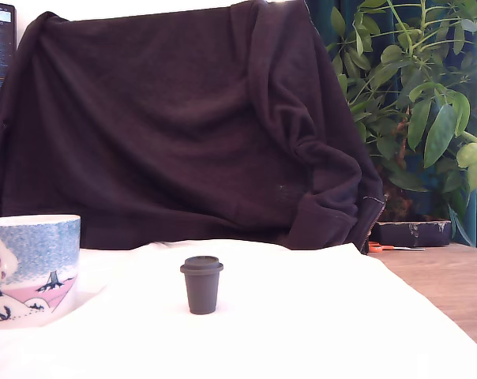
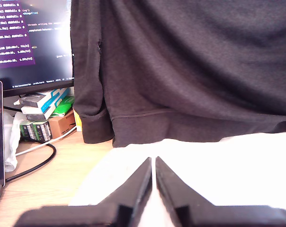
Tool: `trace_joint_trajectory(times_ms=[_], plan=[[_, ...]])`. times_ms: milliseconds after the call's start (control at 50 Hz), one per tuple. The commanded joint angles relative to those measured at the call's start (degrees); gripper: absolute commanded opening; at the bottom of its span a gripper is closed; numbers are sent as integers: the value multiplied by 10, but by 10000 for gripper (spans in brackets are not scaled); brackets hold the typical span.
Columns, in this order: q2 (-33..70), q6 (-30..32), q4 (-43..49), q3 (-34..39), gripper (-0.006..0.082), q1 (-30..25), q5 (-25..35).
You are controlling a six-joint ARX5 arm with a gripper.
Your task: Pick the grey coffee capsule and place it inside the blue coffee cup
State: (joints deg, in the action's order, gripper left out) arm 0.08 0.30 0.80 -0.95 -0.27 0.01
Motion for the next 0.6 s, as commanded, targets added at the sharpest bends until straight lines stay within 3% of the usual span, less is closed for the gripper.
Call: trace_joint_trajectory(times_ms=[0,280,440,580], plan=[[-8,-50,3,23,-19,18,66],[-8,-55,-10,23,-19,18,88],[-8,-141,-121,20,-19,17,148],[-8,-199,-160,-11,-19,12,219]])
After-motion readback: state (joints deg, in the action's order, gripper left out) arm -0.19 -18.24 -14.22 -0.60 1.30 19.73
